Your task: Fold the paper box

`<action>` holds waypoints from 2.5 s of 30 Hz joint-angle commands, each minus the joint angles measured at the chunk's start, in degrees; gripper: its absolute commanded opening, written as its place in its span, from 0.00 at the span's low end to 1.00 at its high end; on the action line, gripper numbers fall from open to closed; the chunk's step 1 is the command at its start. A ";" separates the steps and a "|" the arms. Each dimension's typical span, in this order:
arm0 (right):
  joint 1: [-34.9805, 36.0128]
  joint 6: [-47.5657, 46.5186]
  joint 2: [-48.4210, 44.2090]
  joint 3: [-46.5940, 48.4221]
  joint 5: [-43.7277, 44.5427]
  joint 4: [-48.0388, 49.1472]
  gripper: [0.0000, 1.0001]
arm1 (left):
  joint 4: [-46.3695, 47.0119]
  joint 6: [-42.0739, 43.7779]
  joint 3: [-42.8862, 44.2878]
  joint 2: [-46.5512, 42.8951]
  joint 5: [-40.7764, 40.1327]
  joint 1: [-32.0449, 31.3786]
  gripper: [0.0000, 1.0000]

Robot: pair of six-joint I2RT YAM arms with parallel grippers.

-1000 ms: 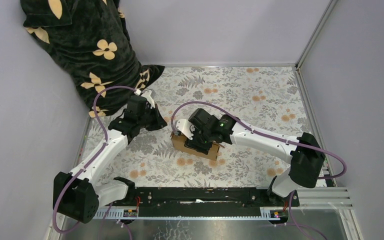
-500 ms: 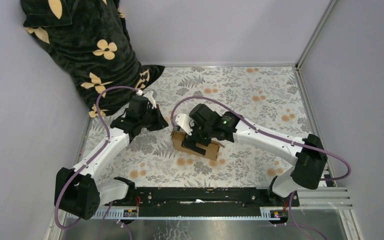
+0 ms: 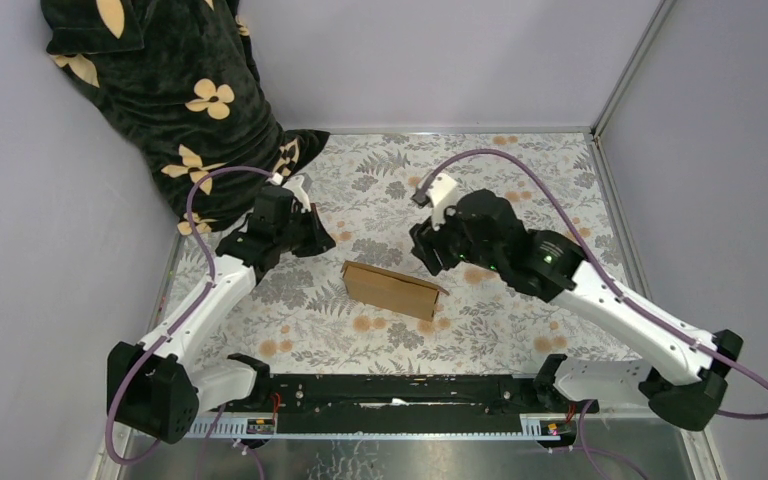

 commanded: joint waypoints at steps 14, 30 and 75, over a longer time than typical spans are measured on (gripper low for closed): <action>-0.65 9.17 -14.74 -16.43 -0.58 -6.92 0.51 | 1.88 2.64 0.60 3.11 -1.95 1.60 0.05; -0.65 23.22 -13.04 -13.64 14.69 -7.87 0.55 | 0.12 1.38 0.14 -1.88 -3.78 2.70 0.08; -2.50 24.72 -24.06 -13.21 7.88 -11.68 0.25 | -6.25 -7.95 9.23 -14.26 -37.70 -32.25 0.99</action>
